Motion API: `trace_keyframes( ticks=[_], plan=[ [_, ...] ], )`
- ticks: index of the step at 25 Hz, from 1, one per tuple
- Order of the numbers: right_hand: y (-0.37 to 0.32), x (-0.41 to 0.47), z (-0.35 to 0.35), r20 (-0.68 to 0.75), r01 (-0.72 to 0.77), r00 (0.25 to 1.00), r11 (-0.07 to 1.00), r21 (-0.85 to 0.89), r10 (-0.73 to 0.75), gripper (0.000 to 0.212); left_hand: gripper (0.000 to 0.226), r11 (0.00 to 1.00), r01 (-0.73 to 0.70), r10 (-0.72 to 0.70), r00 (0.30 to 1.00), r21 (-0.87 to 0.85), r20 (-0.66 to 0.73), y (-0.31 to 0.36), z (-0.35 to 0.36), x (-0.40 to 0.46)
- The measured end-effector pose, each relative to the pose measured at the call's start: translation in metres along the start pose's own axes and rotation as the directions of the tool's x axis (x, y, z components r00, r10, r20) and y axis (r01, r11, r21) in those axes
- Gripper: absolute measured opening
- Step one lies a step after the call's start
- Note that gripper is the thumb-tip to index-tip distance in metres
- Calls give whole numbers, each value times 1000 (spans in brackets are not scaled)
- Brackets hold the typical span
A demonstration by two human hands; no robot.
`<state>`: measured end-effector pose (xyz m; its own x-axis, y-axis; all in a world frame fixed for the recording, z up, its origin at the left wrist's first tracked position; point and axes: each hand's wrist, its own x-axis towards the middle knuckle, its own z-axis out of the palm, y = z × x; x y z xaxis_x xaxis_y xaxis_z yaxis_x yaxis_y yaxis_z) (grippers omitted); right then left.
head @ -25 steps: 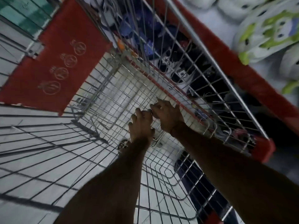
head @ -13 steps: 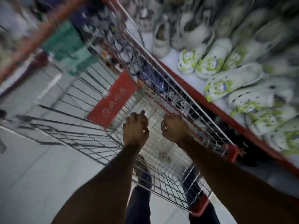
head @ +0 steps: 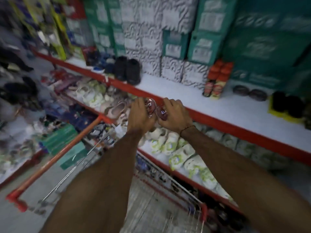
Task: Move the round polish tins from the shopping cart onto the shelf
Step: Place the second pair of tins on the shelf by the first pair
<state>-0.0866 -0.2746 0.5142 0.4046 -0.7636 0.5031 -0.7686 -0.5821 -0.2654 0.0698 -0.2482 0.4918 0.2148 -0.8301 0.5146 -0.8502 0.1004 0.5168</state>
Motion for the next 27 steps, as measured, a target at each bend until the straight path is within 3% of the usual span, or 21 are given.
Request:
trace_keyframes(
  ticks=[5, 9, 14, 18, 27],
  plan=[
    [117, -7, -98, -49, -348, 937, 935, -61, 346, 53, 45, 957, -205, 237, 961, -204, 142, 125, 75, 43],
    [196, -47, -140, -15, -567, 817, 799, -201, 576, 42, 46, 927, -238, 345, 845, -291, 408, 201, 136, 52],
    [238, -75, -142, -24, -504, 833, 741, -444, 553, 29, 18, 920, -321, 392, 767, -225, 508, 237, 182, 55],
    [258, -66, -141, -25, -465, 841, 697, -546, 541, 21, 30, 937, -305, 350, 798, -172, 491, 243, 203, 69],
    [286, -52, -138, 25, -430, 843, 702, -568, 537, 32, 41, 938, -338, 335, 826, -77, 453, 248, 222, 82]
  ],
)
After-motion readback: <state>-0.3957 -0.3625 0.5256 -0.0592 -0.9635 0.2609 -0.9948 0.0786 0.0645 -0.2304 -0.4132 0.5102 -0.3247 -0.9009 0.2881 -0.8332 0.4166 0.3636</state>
